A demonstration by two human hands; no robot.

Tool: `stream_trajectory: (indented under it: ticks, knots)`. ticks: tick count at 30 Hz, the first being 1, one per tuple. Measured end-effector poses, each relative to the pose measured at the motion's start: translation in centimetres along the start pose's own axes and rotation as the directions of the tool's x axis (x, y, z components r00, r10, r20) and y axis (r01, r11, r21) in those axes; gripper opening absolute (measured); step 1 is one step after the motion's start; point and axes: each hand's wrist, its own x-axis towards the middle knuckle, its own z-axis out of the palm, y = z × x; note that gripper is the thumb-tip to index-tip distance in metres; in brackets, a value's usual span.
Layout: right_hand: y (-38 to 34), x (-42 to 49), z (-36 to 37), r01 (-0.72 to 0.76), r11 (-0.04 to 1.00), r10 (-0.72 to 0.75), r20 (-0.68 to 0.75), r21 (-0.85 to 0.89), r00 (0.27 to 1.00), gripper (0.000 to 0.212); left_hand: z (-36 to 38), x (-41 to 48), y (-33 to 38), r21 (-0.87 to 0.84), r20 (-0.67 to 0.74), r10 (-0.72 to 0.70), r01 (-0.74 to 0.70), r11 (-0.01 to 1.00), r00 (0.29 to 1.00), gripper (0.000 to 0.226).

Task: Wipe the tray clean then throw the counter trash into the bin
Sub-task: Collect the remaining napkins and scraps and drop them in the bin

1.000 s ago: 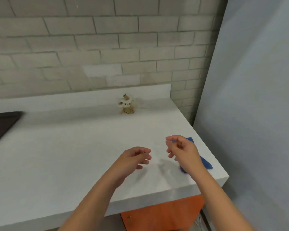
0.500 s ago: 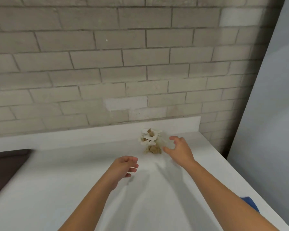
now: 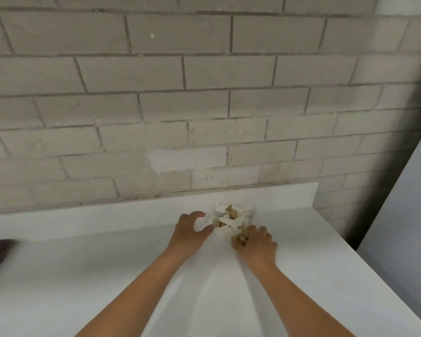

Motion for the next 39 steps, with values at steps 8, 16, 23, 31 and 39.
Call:
stream_trajectory:
  ticks: [8, 16, 23, 31, 39]
  knots:
    - [2.6, -0.8, 0.5, 0.176, 0.958, -0.156, -0.102, 0.228, 0.982, 0.026, 7.2, 5.9, 1.8, 0.557, 0.247, 0.220, -0.324, 0.765, 0.944, 0.067]
    - [5.1, -1.8, -3.7, 0.074, 0.758, -0.026, -0.083, 0.648, 0.996, 0.019, 9.4, 6.9, -3.6, 0.573, 0.129, 0.334, -0.345, 0.743, 0.934, 0.044]
    - [4.3, -1.0, -5.8, 0.108, 0.598, 0.036, -0.162, 0.794, 0.986, 0.013, 7.9, 6.3, -4.9, 0.543, 0.058, 0.428, -0.388, 0.745, 0.902, 0.028]
    - [2.8, -0.8, -2.7, 0.367, 0.833, -0.372, -0.071, 0.413, 0.925, 0.043, 6.9, 5.9, -5.9, 0.613, 0.154, 0.471, -0.458, 0.644, 0.868, 0.039]
    - [3.5, -1.6, 1.3, 0.531, 0.846, -0.514, -0.186, 0.052, 0.837, 0.033, 6.5, 4.5, -6.6, 0.551, 0.052, 0.524, -0.462, 0.695, 0.850, 0.034]
